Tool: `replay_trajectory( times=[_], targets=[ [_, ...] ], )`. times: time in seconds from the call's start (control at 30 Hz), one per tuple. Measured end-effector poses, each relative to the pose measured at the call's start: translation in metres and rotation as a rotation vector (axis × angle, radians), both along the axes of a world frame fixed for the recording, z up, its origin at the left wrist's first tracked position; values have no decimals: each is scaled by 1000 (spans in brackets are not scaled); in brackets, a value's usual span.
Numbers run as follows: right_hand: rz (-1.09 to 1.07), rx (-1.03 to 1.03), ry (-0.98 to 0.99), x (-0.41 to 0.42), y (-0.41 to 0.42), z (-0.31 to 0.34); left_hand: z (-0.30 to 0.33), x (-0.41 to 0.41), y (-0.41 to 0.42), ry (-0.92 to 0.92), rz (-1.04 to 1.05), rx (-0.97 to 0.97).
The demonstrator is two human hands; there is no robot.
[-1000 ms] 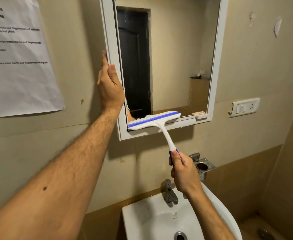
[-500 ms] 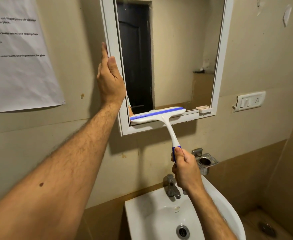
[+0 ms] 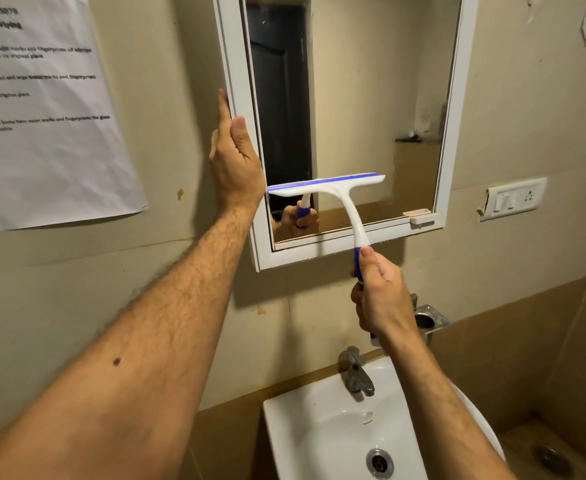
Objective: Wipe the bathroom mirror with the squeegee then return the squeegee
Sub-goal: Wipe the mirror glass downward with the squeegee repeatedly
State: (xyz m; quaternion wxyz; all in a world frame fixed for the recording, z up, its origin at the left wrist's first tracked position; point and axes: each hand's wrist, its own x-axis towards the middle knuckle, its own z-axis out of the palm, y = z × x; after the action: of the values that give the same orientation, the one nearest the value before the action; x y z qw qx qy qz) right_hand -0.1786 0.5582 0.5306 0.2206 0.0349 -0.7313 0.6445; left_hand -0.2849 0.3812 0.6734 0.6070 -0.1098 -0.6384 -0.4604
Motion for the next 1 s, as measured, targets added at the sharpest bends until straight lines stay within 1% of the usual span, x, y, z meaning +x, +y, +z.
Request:
replay_trajectory(
  times=[0.3, 0.43, 0.53, 0.6, 0.73, 0.83, 0.9, 1.0],
  targets=[
    [-18, -13, -40, 7, 0, -52, -2, -5, -3, -34, 47, 2],
    [30, -70, -13, 10, 3, -39, -1, -3, -3, -34, 72, -6],
    [56, -90, 68, 5, -1, -4, -2, 1, -4, -49, 54, -42],
    [69, -85, 151, -1, -3, 31, 0, 5, -5, -41, 42, -59],
    [114, -110, 246, -14, -1, 112, 17, 10, -6, -54, -41, -16],
    [76, 11, 344, -20, 1, 178, 63, 13, -3, -6, -27, -14],
    [107, -35, 383, -25, 2, 220, 105, 13, 1, -19, -39, -31],
    [178, -180, 350, -33, 1, 271, 146, 8, 4, -21, -37, -49]
  ],
)
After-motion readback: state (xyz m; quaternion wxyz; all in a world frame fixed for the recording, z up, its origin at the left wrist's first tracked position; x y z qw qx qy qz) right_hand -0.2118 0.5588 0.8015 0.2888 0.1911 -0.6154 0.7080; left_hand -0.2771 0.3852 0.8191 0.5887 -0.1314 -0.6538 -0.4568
